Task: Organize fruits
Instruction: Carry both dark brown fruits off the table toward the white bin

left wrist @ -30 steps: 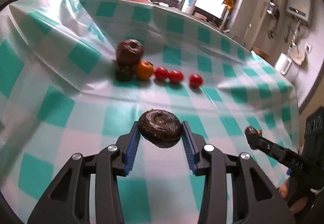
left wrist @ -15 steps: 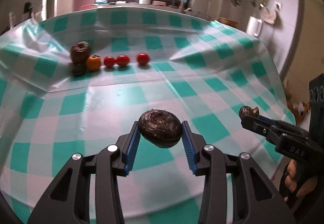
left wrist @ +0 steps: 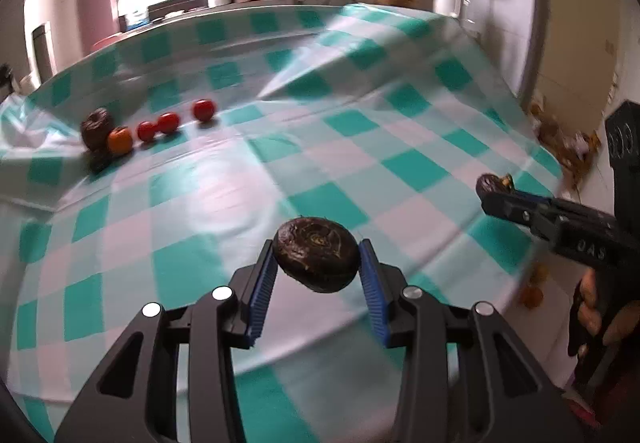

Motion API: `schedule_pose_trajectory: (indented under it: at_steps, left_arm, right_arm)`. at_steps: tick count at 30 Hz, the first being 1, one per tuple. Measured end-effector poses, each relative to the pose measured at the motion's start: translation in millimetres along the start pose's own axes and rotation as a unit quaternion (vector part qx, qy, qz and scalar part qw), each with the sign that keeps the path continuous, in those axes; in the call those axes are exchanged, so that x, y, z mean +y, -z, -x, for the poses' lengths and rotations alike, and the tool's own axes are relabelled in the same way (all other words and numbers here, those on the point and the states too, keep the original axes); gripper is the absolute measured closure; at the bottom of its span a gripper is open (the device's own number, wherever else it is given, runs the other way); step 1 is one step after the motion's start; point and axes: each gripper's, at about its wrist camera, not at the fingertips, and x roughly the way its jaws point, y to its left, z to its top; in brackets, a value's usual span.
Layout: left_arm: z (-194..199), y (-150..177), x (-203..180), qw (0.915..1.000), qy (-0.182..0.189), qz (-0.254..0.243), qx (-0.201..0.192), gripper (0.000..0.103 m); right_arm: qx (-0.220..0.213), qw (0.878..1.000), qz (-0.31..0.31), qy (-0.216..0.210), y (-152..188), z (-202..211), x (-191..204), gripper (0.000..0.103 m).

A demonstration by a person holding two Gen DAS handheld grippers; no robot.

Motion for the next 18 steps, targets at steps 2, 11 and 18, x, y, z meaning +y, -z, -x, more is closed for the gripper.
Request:
schedule_pose_trajectory:
  at_steps: [2, 11, 18]
  left_arm:
    - [-1, 0, -15, 0.9997, 0.006, -0.021, 0.002, 0.062]
    - [-10, 4, -92, 0.9907, 0.052, -0.125, 0.015, 0.062]
    - [-9, 11, -154, 0.9740, 0.088, -0.209, 0.010, 0.062]
  right_arm:
    - [-0.005, 1.000, -0.009, 0.009, 4, 8, -13, 0.062]
    - [-0.027, 0.998, -0.030, 0.048, 28, 46, -56, 0.062]
    - [-0.066, 0.995, -0.019, 0.070, 43, 83, -71, 0.062]
